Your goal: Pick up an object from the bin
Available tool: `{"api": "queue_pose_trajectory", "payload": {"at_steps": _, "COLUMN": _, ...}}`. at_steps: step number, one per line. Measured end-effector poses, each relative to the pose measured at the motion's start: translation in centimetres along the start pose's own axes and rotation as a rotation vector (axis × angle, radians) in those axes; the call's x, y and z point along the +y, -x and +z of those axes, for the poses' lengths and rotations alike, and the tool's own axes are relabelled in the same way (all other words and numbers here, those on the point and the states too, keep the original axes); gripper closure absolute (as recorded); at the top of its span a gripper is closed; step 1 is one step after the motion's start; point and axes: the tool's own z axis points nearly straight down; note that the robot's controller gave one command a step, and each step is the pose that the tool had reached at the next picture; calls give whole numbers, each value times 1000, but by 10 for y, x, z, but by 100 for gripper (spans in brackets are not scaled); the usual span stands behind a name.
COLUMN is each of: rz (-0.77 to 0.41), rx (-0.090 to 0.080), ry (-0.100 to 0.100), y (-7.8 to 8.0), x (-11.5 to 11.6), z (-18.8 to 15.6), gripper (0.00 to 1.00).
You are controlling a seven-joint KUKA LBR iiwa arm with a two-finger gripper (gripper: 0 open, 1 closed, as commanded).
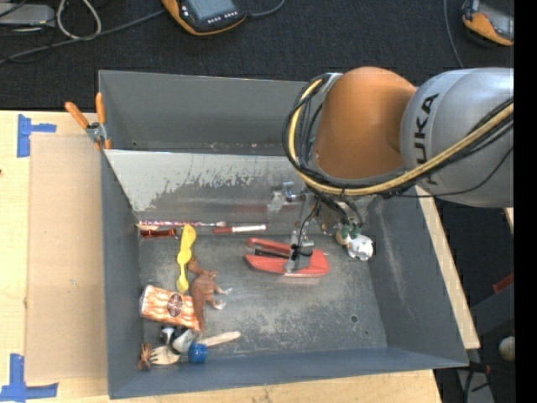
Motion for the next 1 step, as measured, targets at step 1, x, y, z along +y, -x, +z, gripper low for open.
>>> {"api": "queue_pose_trajectory", "payload": {"at_steps": 1, "rz": 93, "rx": 2, "ry": 0, "y": 16, "x": 1, "z": 10, "gripper": 0}}
